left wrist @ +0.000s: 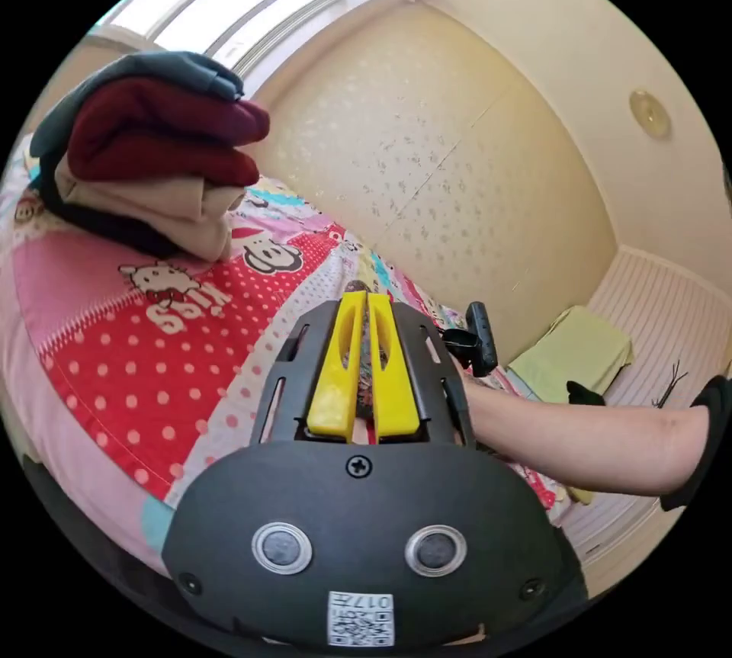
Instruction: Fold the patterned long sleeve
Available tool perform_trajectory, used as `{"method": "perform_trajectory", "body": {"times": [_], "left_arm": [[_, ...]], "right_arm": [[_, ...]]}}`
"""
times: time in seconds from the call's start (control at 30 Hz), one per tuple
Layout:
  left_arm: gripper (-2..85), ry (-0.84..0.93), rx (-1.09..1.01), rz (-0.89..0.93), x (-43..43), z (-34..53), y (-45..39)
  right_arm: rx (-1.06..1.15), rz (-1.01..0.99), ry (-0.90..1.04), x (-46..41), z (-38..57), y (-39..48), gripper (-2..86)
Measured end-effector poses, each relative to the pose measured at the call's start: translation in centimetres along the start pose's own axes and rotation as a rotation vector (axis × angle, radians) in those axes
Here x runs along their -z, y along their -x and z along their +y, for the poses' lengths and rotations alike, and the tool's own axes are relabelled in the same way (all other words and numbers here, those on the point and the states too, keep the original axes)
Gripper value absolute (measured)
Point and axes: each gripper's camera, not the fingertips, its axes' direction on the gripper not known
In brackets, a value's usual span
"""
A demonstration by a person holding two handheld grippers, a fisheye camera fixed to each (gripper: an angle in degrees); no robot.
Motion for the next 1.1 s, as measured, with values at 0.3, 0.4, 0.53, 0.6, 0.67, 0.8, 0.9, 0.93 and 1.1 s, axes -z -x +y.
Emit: {"method": "perform_trajectory", "body": {"times": [0.3,0.4,0.53,0.6,0.67,0.8,0.9,0.93,1.1], "left_arm": [[18.0,0.218,0.294,-0.133,-1.6,-2.8,2.1],[17.5,0.243,0.256,-0.134,-1.2,-3.1,1.1],[14.8,0.250,0.237,-0.079,-1.7,-3.0,1.4],[13.8,0.231,0.285,-0.022,-1.7,-3.4,2.8],[13.7,0.247,0.305,0.030,-2.1,-4.4,3.7],[16.0,0.264,0.315,0.127,-2.9,-6.8,4.8],[13.0,0.251,0.404,0.188,-3.3,-7.7,6.6],[10.1,0.262,0.447,0.212,-3.7,-7.9,7.5],[5.4,0.269,0.487,0.247,-4.2,-8.7,9.0]], "right_arm": [[-0.001,0.022,0.035,-1.5,-0.4,-0.1,0.1],[-0.002,0.017,0.033,-1.8,-0.4,0.0,0.1],[-0.001,0.012,0.028,-2.1,-0.3,0.5,0.1],[0.000,0.011,0.026,-2.2,-0.3,0.7,0.1],[0.000,0.012,0.026,-2.4,-0.2,1.2,0.1],[0.000,0.011,0.024,-2.7,-0.1,2.0,0.1],[0.000,0.009,0.022,-3.0,0.1,2.8,0.2],[0.000,0.007,0.021,-3.0,0.2,3.2,0.3],[-0.004,-0.038,0.002,-3.0,0.8,4.6,1.3]]}}
